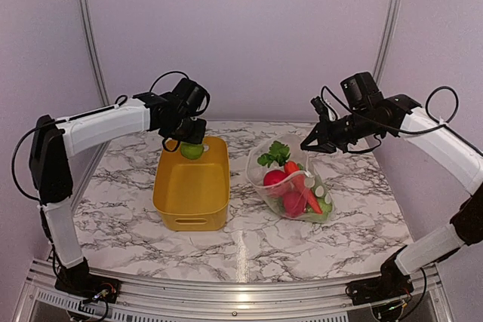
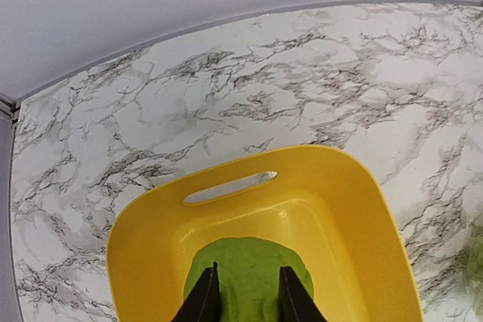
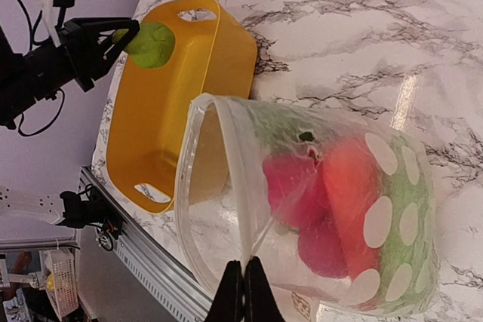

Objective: Place the food in the zip-top bag and seal the zipper
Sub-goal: Pick up the fake fruit from the bin, then place the fake fruit in the zipper food storage bag.

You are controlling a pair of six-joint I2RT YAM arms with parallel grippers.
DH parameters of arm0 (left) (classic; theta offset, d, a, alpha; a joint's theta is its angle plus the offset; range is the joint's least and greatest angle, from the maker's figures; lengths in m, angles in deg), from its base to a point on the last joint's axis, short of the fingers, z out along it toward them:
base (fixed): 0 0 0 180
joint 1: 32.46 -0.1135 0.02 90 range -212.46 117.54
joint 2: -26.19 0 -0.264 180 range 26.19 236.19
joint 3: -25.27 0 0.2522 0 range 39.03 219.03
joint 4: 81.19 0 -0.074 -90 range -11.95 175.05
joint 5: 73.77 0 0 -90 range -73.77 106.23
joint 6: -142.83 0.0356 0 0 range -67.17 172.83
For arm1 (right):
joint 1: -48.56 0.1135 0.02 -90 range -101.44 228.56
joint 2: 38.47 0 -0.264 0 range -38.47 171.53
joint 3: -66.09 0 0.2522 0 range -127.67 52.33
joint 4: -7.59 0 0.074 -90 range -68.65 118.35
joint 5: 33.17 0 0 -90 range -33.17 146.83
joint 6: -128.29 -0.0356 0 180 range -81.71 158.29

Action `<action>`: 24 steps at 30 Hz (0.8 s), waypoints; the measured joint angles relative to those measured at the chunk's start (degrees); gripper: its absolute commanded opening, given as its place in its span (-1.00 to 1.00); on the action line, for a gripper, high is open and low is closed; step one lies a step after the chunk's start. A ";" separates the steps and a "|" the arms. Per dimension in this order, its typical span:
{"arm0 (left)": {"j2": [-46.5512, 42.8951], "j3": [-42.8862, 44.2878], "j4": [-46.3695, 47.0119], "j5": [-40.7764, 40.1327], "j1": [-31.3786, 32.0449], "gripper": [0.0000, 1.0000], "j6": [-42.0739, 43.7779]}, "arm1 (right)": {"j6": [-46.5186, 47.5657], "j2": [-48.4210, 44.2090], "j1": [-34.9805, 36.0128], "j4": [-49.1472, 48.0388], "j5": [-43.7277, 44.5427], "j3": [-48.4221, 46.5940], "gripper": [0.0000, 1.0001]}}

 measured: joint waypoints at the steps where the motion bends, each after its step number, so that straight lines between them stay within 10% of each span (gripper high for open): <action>1: -2.19 0.00 0.42 0.76 0.61 -0.67 -0.39 | -0.02 0.11 0.00 -0.02 -0.04 0.00 -1.00; 24: -4.50 -2.95 28.30 38.07 13.64 -0.64 -3.08 | -0.07 1.75 0.00 -0.76 -1.25 -0.13 -1.00</action>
